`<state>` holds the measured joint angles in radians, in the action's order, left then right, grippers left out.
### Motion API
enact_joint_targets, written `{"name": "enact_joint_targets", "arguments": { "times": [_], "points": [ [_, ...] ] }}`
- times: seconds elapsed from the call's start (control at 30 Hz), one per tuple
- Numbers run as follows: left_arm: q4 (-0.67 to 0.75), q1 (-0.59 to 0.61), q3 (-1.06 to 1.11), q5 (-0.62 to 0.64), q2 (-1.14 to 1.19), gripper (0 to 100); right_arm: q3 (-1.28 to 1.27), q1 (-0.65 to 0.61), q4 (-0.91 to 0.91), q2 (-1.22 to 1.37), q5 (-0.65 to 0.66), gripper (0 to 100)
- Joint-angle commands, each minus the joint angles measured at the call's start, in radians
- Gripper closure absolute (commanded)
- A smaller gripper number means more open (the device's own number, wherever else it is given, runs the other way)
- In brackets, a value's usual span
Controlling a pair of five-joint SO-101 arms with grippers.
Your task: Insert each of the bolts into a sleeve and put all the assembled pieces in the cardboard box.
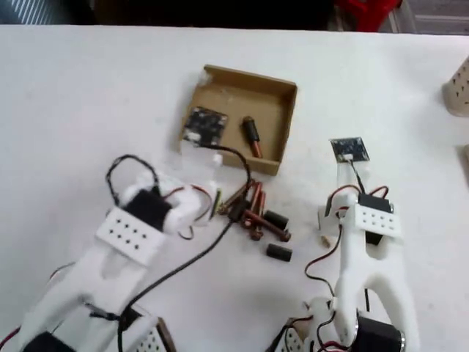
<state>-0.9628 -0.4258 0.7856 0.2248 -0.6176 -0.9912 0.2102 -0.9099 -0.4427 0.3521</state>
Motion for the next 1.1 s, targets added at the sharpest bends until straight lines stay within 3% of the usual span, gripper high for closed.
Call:
{"name": "enact_joint_targets", "arguments": {
  "times": [0.0, 0.2, 0.37, 0.5, 0.6, 1.07],
  "points": [
    [0.083, -0.088, -0.097, 0.074, 0.131, 93, 0.003, 0.031, 0.015, -0.031, 0.003, 98.2],
    [0.222, -0.165, -0.094, 0.072, 0.303, 93, -0.028, 0.036, 0.051, -0.039, 0.003, 98.2],
    [0.299, -0.128, -0.094, 0.071, 0.418, 92, -0.032, 0.03, 0.05, -0.038, 0.061, 98.2],
    [0.318, -0.108, -0.094, 0.061, 0.493, 80, -0.032, 0.03, 0.05, -0.038, 0.068, 98.2],
    [0.313, -0.111, -0.094, -0.029, 0.535, 74, -0.032, 0.03, 0.05, -0.038, 0.071, 98.2],
    [0.361, -0.035, -0.103, -0.064, 0.581, 76, -0.032, 0.028, 0.05, -0.033, 0.072, 98.2]
  ]
}}
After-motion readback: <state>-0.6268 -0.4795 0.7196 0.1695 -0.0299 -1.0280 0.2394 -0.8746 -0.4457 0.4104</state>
